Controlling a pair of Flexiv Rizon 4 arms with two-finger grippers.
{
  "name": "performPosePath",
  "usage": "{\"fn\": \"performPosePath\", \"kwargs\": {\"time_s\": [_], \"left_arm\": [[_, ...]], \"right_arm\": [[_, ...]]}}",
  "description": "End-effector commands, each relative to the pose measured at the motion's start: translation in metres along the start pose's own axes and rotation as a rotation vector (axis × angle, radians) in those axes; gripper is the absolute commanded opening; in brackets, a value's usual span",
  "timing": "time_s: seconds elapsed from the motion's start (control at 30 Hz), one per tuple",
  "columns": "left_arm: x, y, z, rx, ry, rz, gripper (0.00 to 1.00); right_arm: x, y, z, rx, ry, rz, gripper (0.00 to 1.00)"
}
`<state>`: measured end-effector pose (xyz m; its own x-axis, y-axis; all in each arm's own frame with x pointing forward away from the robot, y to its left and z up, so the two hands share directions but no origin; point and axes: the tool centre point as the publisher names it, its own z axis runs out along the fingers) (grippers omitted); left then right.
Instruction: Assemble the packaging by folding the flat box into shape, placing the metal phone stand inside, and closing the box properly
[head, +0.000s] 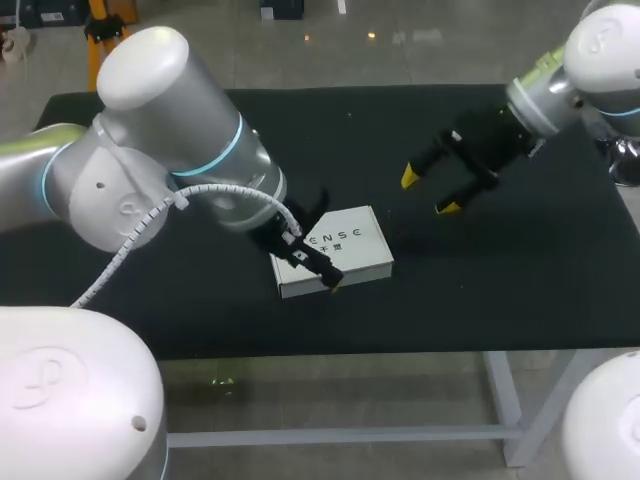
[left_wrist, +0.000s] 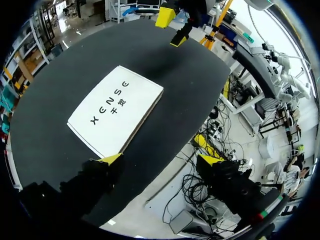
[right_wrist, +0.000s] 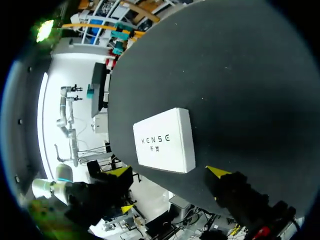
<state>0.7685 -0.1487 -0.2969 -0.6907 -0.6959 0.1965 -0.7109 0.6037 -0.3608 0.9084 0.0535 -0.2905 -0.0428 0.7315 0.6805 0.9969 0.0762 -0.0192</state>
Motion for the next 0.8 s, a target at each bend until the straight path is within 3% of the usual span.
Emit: {"fn": "performPosePath", "kwargs": {"time_s": [0.03,0.2,0.43,0.73,0.8], "left_arm": [[0.01,0.0,0.004,0.039,-0.013,-0.137,1.0],[0.026,-0.001,0.009,0.031,-0.028,-0.232,1.0],[0.047,-0.009,0.018,0.013,-0.079,-0.353,1.0],[0.067,-0.006,0.036,0.029,-0.141,-0.508,1.0],[0.068,-0.006,0.041,0.029,-0.223,-0.571,1.0]], "right_arm": [[-0.018,0.004,0.004,-0.056,0.039,-0.213,1.0],[-0.027,0.017,-0.006,-0.126,0.001,-0.408,1.0],[-0.037,0.03,-0.022,-0.209,-0.045,-0.583,1.0],[-0.05,0.042,-0.035,-0.2,-0.086,-0.893,1.0],[-0.052,0.043,-0.036,-0.189,-0.103,-0.904,1.0]]}}
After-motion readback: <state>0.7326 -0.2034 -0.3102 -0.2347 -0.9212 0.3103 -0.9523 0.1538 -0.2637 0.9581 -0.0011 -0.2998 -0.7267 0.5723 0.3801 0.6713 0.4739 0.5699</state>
